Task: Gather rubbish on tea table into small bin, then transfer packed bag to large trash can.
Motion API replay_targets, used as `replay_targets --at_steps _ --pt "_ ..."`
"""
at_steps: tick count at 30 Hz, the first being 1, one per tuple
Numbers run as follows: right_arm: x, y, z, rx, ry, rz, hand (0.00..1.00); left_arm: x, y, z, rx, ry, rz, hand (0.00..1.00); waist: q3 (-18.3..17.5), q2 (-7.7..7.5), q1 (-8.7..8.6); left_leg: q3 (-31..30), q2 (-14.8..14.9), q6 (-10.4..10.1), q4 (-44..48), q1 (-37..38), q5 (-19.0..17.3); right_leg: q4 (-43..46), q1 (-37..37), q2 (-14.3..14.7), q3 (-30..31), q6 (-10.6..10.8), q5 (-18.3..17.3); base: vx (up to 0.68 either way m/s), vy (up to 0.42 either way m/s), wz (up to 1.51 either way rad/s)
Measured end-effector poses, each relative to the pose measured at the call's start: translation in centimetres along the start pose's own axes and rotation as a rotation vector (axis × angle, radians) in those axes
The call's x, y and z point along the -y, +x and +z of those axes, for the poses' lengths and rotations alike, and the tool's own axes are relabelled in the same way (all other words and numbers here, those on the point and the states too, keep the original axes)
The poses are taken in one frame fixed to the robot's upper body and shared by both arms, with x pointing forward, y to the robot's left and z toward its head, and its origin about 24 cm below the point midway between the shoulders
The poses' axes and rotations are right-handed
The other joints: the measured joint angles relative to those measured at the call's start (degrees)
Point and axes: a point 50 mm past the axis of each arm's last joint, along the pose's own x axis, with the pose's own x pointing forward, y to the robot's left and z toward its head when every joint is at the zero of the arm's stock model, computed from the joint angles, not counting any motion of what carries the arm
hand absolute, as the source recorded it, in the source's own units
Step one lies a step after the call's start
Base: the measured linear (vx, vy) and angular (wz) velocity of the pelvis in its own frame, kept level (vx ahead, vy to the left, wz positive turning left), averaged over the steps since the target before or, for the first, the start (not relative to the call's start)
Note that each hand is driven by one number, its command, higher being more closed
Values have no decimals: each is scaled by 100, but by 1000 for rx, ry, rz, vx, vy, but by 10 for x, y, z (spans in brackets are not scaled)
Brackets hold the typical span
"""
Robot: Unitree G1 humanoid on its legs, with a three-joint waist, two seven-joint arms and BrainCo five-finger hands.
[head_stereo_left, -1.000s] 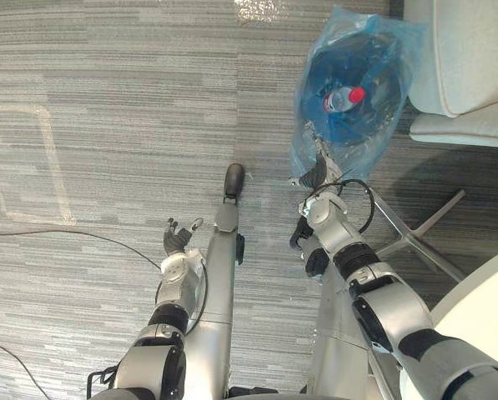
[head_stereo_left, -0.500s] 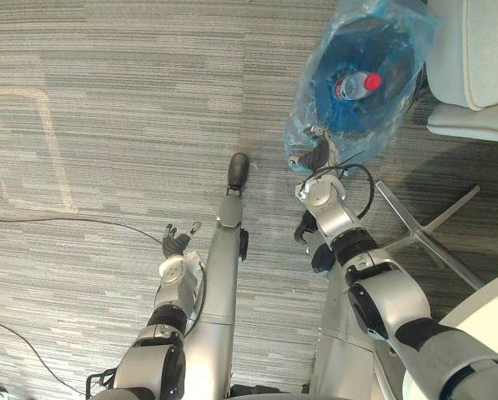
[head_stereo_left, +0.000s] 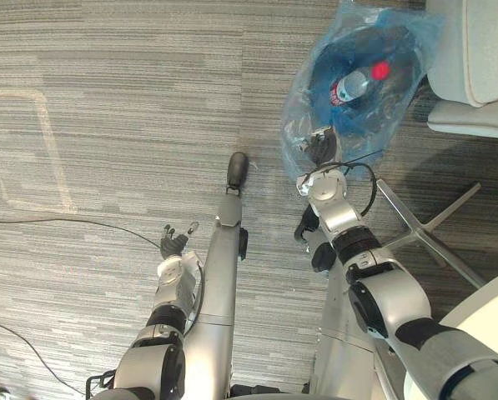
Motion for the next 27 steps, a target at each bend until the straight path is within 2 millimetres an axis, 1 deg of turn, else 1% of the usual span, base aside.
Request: replay_targets --at_steps 6,10,12,13,15,17,20,21,23,25,27 --pt "1 -4 8 47 76 -6 100 -4 1 1 -6 -17 17 0 60 -20 -20 23 70 -5 70 67 -28 4 72 71 31 6 23 -46 2 -8" --pt "-4 -14 13 97 109 30 100 -6 3 3 -8 -8 22 0 128 -40 -83 70 170 -13 36 263 -21 -96 242 171 72 -25 99 -43 -12 -13" --pt "-6 -21 9 94 128 45 100 -7 3 4 -6 -6 22 0 153 -58 -117 92 219 5 -72 485 -34 -226 464 208 57 -63 139 -36 -13 -16" --pt "-6 -23 5 89 132 51 0 -7 3 4 -5 -4 22 0 161 -60 -120 119 265 -7 -174 633 -27 -365 611 247 49 -61 194 -27 -9 -17" --pt "-7 -30 -5 71 128 65 0 -6 2 2 -8 9 13 0 161 -61 -137 217 326 -5 -496 989 21 -676 932 294 56 -48 314 -13 4 -15" --pt "-8 -34 -8 66 127 71 0 -1 1 2 -2 30 -6 0 160 -63 -158 336 388 6 -713 1184 74 -861 1095 304 65 -38 380 1 9 -5" --pt "-8 -34 -9 66 115 70 0 1 0 4 7 29 -14 0 157 -67 -166 418 407 22 -941 1308 181 -1048 1183 310 74 -36 439 0 0 0" --pt "-8 -34 -10 73 84 68 0 2 0 2 -4 26 -14 0 157 -66 -168 416 410 36 -988 1324 242 -1118 1224 312 44 -104 501 0 0 0" --pt "-8 -33 -14 47 71 52 0 2 0 2 -5 25 -13 0 157 -67 -169 421 409 37 -985 1340 248 -1119 1256 310 34 -108 509 38 -16 4" --pt "-6 -31 -21 -12 98 19 0 3 0 1 -8 23 -13 0 157 -66 -168 436 408 38 -985 1395 247 -1130 1309 304 31 -108 509 18 -12 1" --pt "1 -28 -29 -91 187 -52 0 6 0 2 -8 8 -12 0 157 -66 -175 454 407 42 -988 1424 228 -1143 1333 299 36 -110 507 0 0 0"
